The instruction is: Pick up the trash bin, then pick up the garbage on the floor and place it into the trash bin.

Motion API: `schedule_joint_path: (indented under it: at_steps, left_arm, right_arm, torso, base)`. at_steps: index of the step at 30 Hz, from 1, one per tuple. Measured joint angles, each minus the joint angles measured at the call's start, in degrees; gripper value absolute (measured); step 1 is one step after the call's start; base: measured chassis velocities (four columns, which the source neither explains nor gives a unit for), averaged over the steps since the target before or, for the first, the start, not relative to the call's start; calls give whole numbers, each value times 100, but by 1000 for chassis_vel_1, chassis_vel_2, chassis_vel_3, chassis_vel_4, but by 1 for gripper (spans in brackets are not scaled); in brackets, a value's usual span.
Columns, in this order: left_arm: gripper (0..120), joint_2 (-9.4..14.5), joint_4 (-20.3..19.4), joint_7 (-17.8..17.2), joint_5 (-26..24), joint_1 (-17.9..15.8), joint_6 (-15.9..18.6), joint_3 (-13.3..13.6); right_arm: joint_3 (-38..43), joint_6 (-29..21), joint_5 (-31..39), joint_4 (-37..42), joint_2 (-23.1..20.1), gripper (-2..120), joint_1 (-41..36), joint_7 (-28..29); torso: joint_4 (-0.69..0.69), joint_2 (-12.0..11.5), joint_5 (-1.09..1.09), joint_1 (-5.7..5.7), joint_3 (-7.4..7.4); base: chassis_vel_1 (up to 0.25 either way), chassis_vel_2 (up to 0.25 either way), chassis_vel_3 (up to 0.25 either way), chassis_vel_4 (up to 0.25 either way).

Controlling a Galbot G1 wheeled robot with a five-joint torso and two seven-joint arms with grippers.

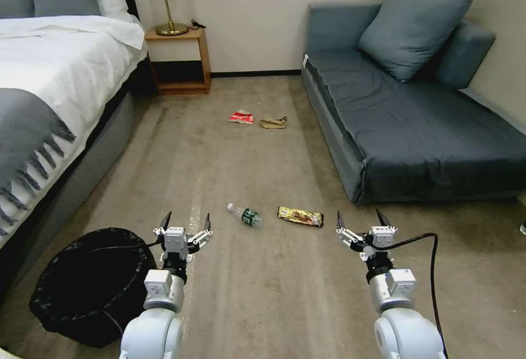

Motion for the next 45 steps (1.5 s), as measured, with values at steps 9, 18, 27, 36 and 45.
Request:
schedule_joint_path:
  at_steps: [9,18,27,36,45]
  left_arm:
    - [100,0,0,0,0,0,0,0]
    - [100,20,-109,-84,-204,45,61,-188]
    - [100,191,-844,-719,-1613,376,509,-1488]
    - [100,520,-1317,-1265,-3029,566,917,-2734]
    - [99,921,-966,-1404,-3156,436,957,-2702]
  right_arm:
    - [0,0,0,0,0,100,0,0]
    - [-15,-79,90,38,-56,100,0,3]
    - [-254,-1303,1453,773,-943,100,40,222]
    - [-533,-2555,2941,1471,-1900,100,135,398]
    - [-633,-2324,3084,953,-1949,100,478,208]
  torso:
    - [0,0,0,0,0]
    - [-1,0,-1,0,0]
    - [0,0,0,0,0]
    - [-2,0,-3,0,0]
    - [0,0,1,0,0]
  base:
    - [0,0,0,0]
    - [0,0,0,0]
    - [0,0,0,0]
    - [0,0,0,0]
    - [0,0,0,0]
